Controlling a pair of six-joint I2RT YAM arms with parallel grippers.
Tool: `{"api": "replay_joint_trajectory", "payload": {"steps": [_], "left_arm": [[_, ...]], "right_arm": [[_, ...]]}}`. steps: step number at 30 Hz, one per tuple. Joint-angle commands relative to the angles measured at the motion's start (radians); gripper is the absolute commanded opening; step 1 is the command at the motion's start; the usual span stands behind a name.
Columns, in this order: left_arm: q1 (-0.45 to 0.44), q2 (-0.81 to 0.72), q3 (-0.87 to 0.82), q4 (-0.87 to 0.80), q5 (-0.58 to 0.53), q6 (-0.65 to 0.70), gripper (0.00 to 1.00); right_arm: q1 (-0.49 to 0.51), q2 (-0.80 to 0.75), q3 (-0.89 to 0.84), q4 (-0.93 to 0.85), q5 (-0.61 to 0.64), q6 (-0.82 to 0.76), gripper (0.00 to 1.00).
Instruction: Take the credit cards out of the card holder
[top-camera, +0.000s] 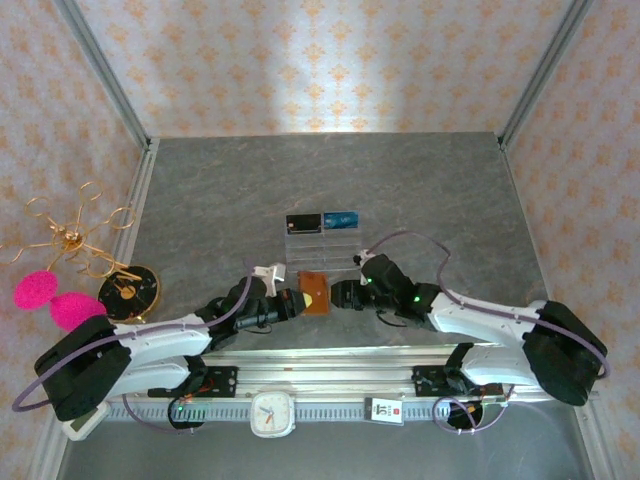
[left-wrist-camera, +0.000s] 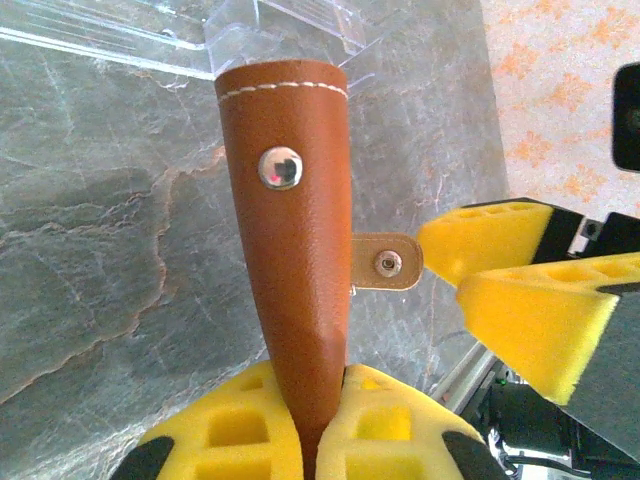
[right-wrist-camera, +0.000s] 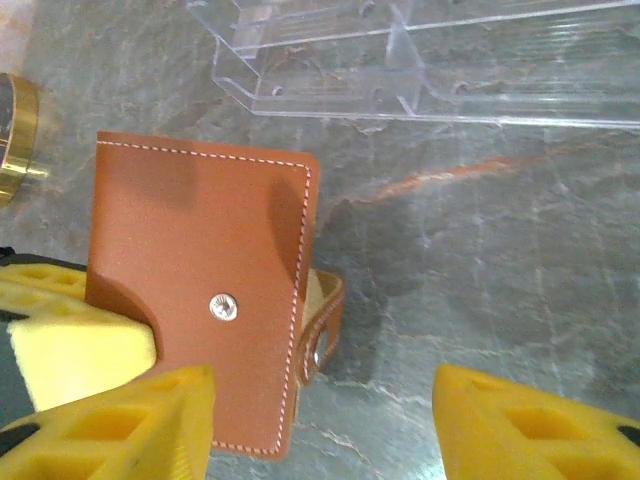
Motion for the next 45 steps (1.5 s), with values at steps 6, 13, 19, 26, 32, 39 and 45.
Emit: {"api": "replay_joint_trajectory", "payload": {"steps": [6,13,19,26,32,39,45], "left_arm": [[-0.003,-0.11,-0.022,0.058,-0.025,0.012,0.0],[-0.002,-0.119,-0.021,0.075,-0.002,0.003,0.0],[-0.002,-0.119,-0.021,0.085,0.007,-0.002,0.0],[-0.003,0.03,0.022,0.041,0.035,-0.015,0.1],[-0.003,0.193,0.073,0.03,0.071,-0.017,0.31],[0.009,0.106,0.112,-0.116,-0.042,0.048,0.57],[0.04,-0.117,0.12,-0.257,-0.171,0.123,0.7]], "right_arm": [[-0.023,0.058,0.029,0.113,-0.038,0.038,0.57],[-0.027,0.091,0.043,0.143,-0.056,0.04,0.46],[-0.026,0.083,0.045,0.128,-0.025,0.027,0.05],[-0.024,0.02,0.043,-0.049,0.057,0.014,0.0],[0.012,-0.043,0.032,-0.182,0.115,0.042,0.0],[0.048,-0.05,0.093,-0.21,0.122,0.063,0.0],[0.113,0.036,0.214,-0.202,0.136,0.052,0.0]]}}
